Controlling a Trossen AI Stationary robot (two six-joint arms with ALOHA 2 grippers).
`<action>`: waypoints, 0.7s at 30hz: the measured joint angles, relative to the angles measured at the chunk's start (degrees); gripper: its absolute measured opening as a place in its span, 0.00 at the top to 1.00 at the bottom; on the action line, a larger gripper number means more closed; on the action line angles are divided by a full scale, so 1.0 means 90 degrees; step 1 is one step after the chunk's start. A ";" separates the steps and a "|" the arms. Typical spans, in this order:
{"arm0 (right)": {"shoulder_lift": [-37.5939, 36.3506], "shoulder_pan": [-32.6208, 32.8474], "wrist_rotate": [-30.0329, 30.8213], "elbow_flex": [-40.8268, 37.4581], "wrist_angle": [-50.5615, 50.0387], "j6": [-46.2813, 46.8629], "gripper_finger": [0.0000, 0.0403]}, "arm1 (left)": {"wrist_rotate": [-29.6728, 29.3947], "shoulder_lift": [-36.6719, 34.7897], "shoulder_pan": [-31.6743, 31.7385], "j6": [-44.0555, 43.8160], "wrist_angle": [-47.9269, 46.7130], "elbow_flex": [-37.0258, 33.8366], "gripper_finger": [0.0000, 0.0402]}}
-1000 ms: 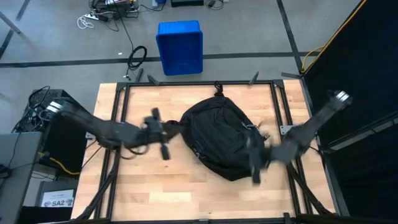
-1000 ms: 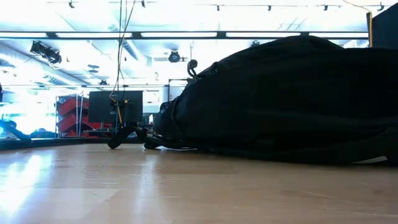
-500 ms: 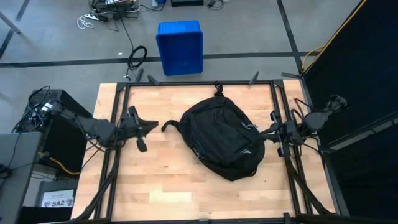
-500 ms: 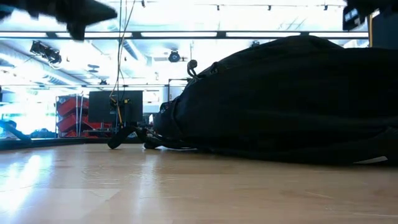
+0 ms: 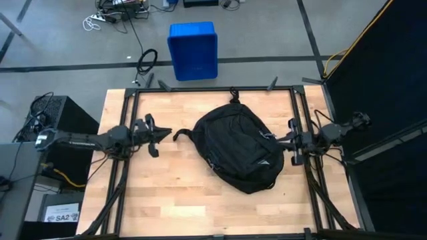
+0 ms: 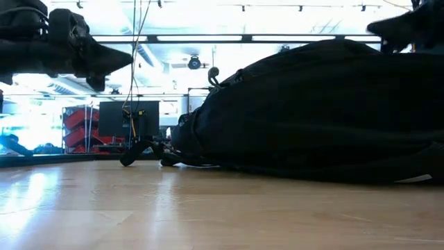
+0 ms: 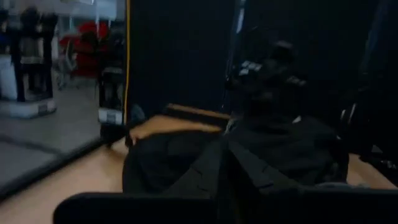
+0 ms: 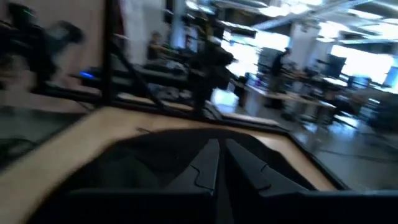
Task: Unpack backpack
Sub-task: Return to Home Position
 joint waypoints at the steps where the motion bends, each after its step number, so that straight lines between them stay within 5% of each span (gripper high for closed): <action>1: 0.0004 -0.0136 0.0051 0.0000 -0.0022 -0.0009 1.00 | 0.0231 0.0002 0.0207 0.0110 0.0095 0.0000 1.00; 5: 0.0002 -0.0639 -0.0122 0.0002 -0.0265 0.0161 1.00 | 0.1073 -0.0022 0.0964 0.0325 0.0192 0.0000 1.00; 12: 0.0004 -0.1543 0.1080 0.0092 -0.0366 0.0490 1.00 | 0.2142 -0.0092 0.2049 0.0361 0.0057 0.0000 1.00; 21: 0.0002 -0.3259 -0.0635 -0.0181 0.0881 -0.0054 1.00 | 0.3114 -0.0092 0.2792 0.0296 0.0221 0.0000 1.00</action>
